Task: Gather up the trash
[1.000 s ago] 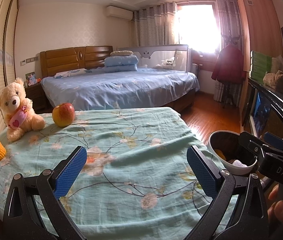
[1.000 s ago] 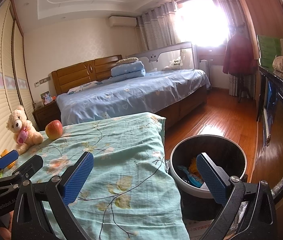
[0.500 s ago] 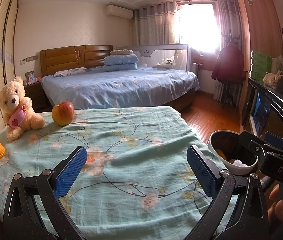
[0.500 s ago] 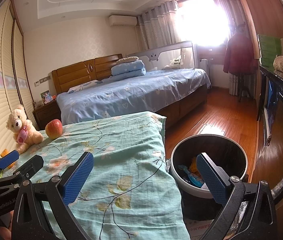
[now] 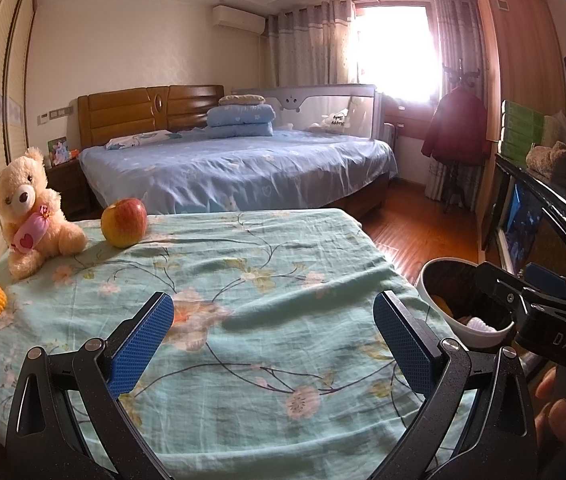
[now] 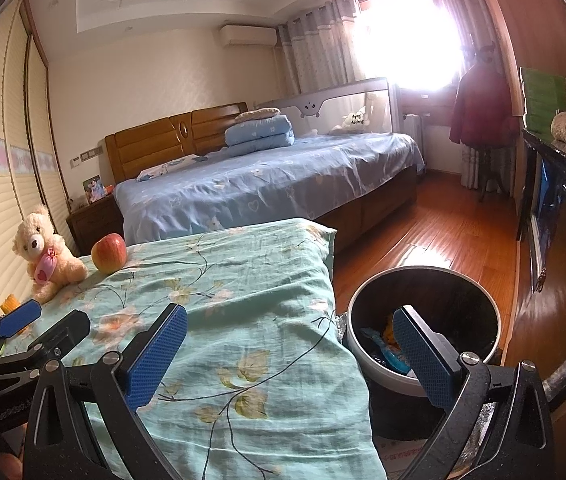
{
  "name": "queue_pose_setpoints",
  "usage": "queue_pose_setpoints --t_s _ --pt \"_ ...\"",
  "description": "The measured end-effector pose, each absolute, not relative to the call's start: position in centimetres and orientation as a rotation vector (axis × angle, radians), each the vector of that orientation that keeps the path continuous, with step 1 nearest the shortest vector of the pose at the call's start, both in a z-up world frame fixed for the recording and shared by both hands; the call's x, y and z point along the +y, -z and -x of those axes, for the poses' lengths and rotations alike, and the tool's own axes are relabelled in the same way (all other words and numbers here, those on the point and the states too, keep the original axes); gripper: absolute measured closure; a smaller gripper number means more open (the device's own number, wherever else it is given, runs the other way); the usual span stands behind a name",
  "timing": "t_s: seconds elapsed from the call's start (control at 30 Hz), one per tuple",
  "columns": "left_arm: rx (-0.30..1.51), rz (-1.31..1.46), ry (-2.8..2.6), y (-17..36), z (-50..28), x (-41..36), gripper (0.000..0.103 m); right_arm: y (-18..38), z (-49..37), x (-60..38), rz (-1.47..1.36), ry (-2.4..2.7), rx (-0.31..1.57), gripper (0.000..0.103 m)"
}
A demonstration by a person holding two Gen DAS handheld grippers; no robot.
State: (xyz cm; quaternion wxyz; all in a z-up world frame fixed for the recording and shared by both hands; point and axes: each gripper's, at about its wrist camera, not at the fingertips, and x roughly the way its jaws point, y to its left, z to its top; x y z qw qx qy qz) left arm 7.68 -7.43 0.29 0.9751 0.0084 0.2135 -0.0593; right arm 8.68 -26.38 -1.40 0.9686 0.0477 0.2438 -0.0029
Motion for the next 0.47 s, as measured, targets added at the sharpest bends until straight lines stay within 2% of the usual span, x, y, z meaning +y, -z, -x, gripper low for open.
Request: queue_pose_setpoints --t_s 0.47 --pt "0.448 -0.005 0.128 -0.14 -8.26 -6.43 0.001 1.52 -9.31 -25.86 -0.089 0.008 0.513 0.0"
